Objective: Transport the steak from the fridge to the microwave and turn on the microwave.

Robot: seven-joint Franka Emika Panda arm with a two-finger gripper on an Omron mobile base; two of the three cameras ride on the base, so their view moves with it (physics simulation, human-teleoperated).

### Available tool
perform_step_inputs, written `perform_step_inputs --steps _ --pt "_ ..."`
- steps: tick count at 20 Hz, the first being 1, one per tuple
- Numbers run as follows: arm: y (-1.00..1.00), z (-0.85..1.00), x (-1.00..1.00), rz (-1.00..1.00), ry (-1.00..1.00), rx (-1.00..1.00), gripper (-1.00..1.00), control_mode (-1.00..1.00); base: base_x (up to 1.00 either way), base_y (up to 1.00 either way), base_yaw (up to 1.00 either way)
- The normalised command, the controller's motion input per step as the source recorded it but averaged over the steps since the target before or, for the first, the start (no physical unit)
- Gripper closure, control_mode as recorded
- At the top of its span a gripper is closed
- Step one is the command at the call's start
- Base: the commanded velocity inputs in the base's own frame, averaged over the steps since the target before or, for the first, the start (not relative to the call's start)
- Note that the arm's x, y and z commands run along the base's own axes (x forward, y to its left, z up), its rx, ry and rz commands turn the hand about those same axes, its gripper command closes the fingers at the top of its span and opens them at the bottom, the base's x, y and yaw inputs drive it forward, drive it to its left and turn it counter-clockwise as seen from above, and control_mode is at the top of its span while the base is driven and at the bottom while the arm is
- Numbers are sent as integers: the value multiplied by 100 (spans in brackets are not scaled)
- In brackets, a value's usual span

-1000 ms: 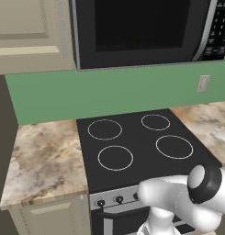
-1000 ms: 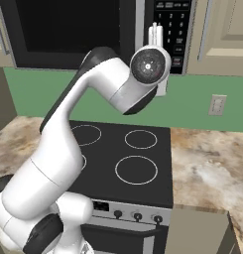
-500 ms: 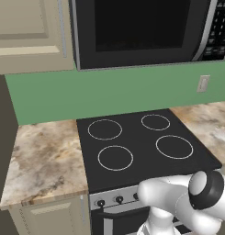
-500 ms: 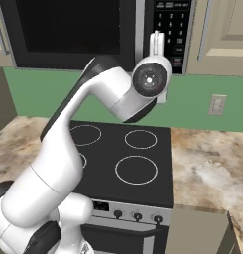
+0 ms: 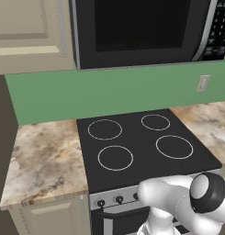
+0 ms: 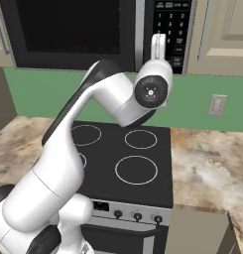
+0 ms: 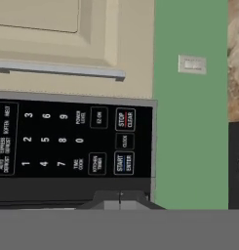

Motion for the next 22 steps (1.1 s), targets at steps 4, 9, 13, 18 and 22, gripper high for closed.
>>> perform_step_inputs --steps 4,9,13,18,22 --pt "0 -2 0 0 -8 0 100 -100 0 0 0" --pt "0 -2 0 0 -6 0 100 -100 0 0 0" --pt "0 0 0 0 -3 0 100 -100 0 0 0" --pt "5 -4 0 0 -1 0 100 -100 0 0 0" --pt "9 -7 0 0 0 0 100 -100 0 0 0"
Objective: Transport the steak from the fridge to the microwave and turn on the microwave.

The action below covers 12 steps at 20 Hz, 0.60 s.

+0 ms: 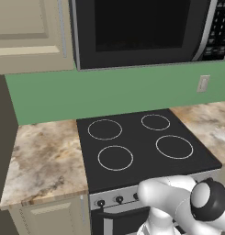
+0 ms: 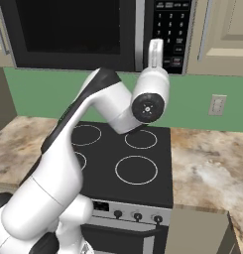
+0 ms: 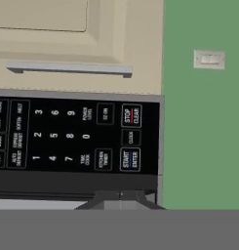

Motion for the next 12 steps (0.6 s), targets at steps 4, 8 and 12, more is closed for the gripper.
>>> perform_step_inputs --steps 4,8,12 --pt "9 -4 0 0 0 0 100 -100 0 0 0" --pt "4 -4 0 0 0 0 100 -100 0 0 0" --pt "0 -4 6 0 0 0 100 -100 0 0 0"
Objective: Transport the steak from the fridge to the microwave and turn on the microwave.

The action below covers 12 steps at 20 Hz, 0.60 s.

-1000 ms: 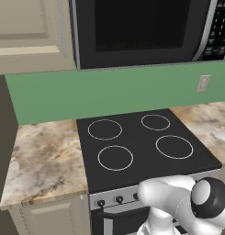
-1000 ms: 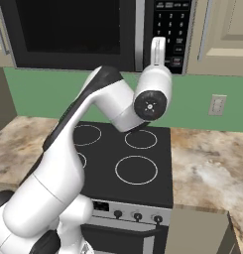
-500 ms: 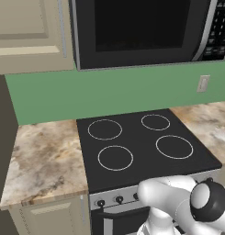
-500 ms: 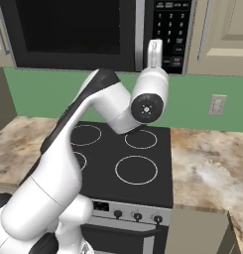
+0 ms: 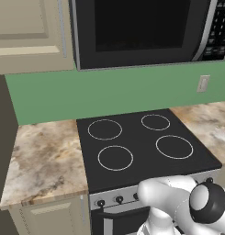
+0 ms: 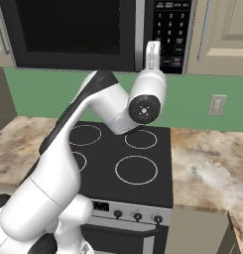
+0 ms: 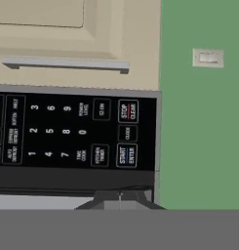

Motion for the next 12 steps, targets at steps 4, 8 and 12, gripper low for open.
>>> perform_step_inputs --steps 4,8,12 --pt "0 -2 13 0 0 0 100 -100 0 0 0" --pt "0 -6 18 0 0 0 100 -100 0 0 0" --pt "1 -8 18 0 0 0 100 -100 0 0 0"
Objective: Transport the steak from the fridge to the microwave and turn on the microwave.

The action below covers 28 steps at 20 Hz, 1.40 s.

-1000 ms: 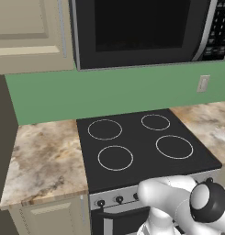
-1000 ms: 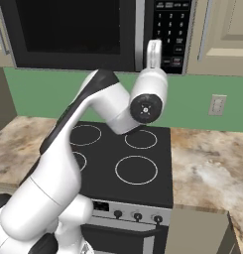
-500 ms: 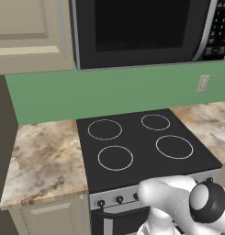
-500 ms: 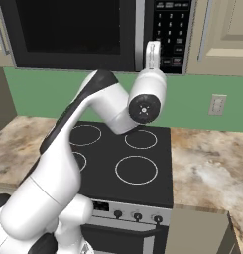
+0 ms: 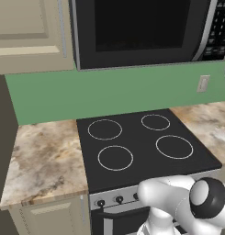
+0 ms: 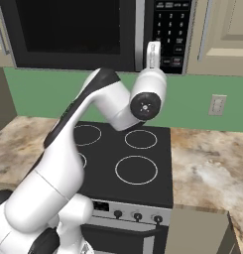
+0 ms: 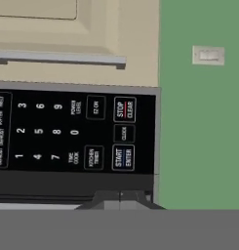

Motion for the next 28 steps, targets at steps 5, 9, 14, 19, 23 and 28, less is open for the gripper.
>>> perform_step_inputs --steps 5,9,14,19,23,28 --pt "2 -6 24 0 0 0 100 -100 0 0 0" --pt "1 -4 23 0 0 0 100 -100 0 0 0" --pt "0 -2 24 0 0 1 100 -100 0 0 0" --pt "0 -4 22 0 0 1 100 -100 0 0 0" --pt "0 -3 25 0 0 1 100 -100 0 0 0" --pt "0 0 24 0 0 2 100 -100 0 0 0"
